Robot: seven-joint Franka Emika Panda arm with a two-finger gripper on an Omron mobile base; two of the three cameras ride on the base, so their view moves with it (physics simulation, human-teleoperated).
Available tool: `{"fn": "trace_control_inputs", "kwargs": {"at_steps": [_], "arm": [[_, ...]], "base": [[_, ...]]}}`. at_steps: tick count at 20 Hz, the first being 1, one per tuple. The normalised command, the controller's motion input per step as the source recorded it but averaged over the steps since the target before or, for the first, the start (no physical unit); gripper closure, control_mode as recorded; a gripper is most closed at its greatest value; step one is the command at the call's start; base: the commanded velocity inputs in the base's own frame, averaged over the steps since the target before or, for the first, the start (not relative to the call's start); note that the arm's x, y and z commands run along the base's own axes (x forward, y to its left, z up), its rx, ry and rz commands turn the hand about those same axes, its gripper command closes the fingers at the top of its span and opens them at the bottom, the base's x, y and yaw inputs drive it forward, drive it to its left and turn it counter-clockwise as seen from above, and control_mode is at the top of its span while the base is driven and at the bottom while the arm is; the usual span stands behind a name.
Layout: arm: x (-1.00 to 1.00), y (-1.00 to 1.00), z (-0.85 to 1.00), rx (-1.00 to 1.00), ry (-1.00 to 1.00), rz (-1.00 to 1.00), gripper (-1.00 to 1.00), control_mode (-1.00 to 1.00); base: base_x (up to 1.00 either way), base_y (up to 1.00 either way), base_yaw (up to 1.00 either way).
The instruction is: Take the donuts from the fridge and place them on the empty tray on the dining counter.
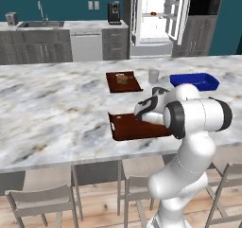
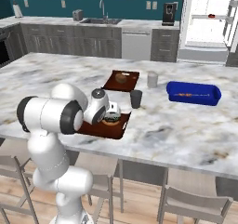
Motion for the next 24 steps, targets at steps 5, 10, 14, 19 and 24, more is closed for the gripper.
{"fn": "trace_control_inputs", "kwargs": {"at_steps": [5, 10, 14, 19, 24], "arm": [[0.24, -0.13, -0.26, 0.00, 0.00, -0.03, 1.00, -1.00], [0.19, -0.02, -0.16, 0.00, 0.02, -0.04, -1.00, -1.00], [0.26, 0.00, 0.00, 0.00, 0.07, -0.06, -1.00, -1.00], [0.26, 0.11, 0.01, 0.00, 0.11, -0.04, -1.00, -1.00], [0.03, 0.09, 0.46, -0.01, 0.09, -0.03, -1.00, -1.00]], "base": [[0.00, 0.00, 0.00], [0.00, 0.00, 0.00], [0.00, 0.00, 0.00], [0.00, 0.00, 0.00], [0.00, 0.00, 0.00]]}}
